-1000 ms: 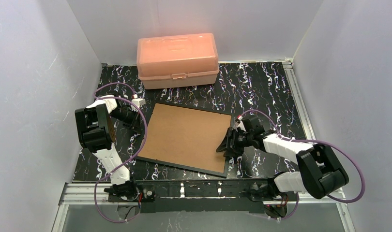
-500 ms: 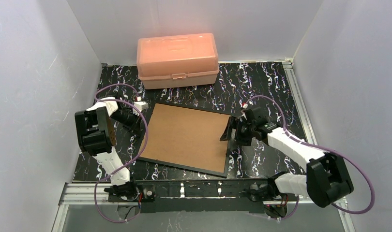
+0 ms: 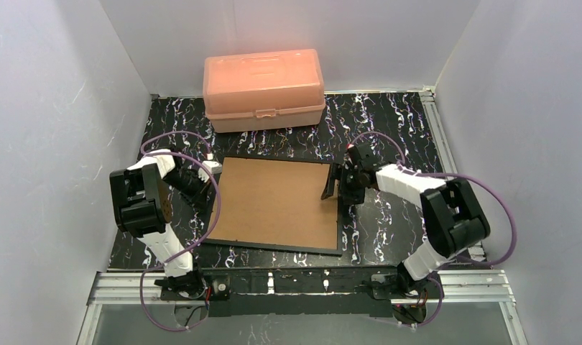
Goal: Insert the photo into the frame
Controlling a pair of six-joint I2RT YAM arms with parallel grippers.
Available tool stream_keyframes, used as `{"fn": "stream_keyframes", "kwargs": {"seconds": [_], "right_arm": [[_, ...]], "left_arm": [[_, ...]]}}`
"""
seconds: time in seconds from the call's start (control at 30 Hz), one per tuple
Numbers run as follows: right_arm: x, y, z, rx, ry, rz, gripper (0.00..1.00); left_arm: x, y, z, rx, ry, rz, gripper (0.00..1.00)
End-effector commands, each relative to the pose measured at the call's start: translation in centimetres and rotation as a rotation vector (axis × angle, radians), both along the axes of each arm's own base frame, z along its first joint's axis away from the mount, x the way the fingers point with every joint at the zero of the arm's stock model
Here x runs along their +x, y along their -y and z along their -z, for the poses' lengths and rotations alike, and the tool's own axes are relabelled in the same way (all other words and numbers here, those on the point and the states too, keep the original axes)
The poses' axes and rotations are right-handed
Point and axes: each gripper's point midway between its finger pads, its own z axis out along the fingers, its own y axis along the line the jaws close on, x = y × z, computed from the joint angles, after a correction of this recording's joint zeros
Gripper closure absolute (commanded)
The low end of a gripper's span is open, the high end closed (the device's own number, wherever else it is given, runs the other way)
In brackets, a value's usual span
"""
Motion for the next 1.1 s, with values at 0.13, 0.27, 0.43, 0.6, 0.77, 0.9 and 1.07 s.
{"fn": "stream_keyframes", "kwargs": {"seconds": [0.13, 0.27, 0.43, 0.6, 0.77, 0.9, 1.07], "right_arm": [[4.8, -4.9, -0.3, 0.069, 0.063, -0.095, 0.14], [5.6, -7.5, -0.1, 0.076, 0.064, -0.145, 0.15], [7.0, -9.3, -0.7, 0.089, 0.091, -0.161, 0.13], [8.3, -6.1, -3.2, 0.010, 0.155, -0.096, 0.06], [4.8, -2.5, -4.9, -0.004, 0.148, -0.018, 0.04], [-0.8, -1.3, -4.5, 0.079, 0.054, 0.018, 0.05], [-6.6, -1.4, -4.4, 0.252, -0.067, 0.067, 0.06]], "left_arm": [[-6.8, 1.2, 0.2, -0.035, -0.158, 0.178, 1.00], [-8.1, 1.7, -0.9, -0.064, -0.182, 0.215, 1.00], [-8.3, 1.6, -2.0, -0.060, -0.188, 0.229, 1.00], [-5.4, 1.5, -6.8, -0.075, -0.131, 0.198, 0.96], [0.6, 1.2, -10.1, -0.064, 0.007, 0.125, 0.84], [7.3, -0.2, -8.5, 0.000, 0.122, 0.004, 0.81], [12.0, -0.7, -6.2, -0.003, 0.133, -0.094, 0.79]]}}
